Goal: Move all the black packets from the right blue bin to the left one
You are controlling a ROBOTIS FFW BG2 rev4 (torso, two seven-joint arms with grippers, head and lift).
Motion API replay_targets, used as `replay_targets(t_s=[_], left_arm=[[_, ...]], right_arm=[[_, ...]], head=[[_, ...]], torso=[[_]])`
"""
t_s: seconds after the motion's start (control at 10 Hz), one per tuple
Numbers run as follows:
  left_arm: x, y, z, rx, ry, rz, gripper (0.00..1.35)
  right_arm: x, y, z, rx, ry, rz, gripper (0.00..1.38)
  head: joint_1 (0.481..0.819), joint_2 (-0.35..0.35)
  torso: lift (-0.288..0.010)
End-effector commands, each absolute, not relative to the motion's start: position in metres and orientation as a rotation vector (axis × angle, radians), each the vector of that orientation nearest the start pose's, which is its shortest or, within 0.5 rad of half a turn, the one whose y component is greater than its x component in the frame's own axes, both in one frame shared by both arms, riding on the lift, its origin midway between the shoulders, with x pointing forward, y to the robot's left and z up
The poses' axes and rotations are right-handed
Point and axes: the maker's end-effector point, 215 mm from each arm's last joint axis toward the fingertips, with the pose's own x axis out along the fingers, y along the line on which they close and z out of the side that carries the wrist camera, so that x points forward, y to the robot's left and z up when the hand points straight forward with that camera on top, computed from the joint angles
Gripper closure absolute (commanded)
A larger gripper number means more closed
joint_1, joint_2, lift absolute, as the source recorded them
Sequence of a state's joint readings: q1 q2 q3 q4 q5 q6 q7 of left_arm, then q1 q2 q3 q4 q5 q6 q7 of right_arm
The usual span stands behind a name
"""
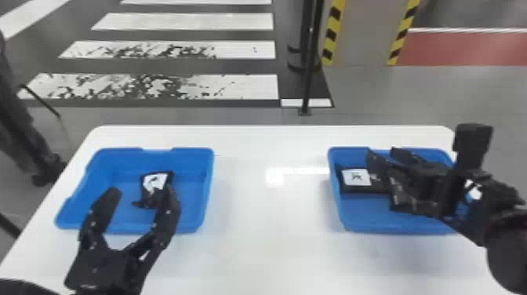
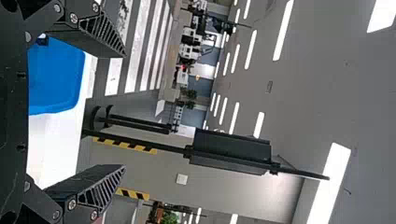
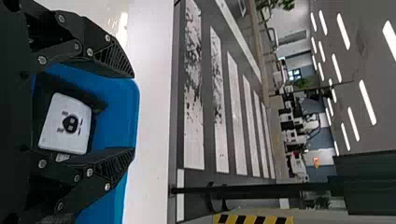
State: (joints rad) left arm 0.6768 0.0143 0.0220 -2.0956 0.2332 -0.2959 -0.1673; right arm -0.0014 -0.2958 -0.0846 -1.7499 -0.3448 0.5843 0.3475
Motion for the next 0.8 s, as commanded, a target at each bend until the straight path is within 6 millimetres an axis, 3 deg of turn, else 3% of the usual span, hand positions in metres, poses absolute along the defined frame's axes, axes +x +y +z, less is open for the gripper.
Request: replay_targets(t_s=[0.0, 0.1, 0.2, 0.5, 0.7], left_arm=[[0.388, 0.224, -0.294, -0.188, -0.146, -0.112, 0.2], [0.388, 0.222, -0.295, -0.186, -0.141, -0.119, 0.2], [0.389, 0.221, -0.293, -0.188, -0.146, -0.121, 0.2], [0.391, 0.22, -0.292, -0.182, -0.146, -0.126, 0.2], [0.392, 0.219, -0.293, -0.181, -0.144, -0.13, 0.2]], right_arm=[[0.576, -0.293, -0.402, 0.059, 0.431, 0.266, 0.43], [0.58, -0.301, -0.414, 0.044, 0.464, 0.238, 0.32], [0.58, -0.293, -0.427, 0.073, 0.489, 0.251, 0.28], [0.574, -0.251, -0.45, 0.096, 0.535, 0.324, 0.35], [0.571, -0.242, -0.461, 0.065, 0.564, 0.329, 0.35]], head=[[0.695, -0.044], [0.695, -0.067], [0.695, -0.083], [0.695, -0.061], [0.695, -0.036]], torso=[[-0.14], [-0.14], [-0.14], [-0.14], [-0.14]])
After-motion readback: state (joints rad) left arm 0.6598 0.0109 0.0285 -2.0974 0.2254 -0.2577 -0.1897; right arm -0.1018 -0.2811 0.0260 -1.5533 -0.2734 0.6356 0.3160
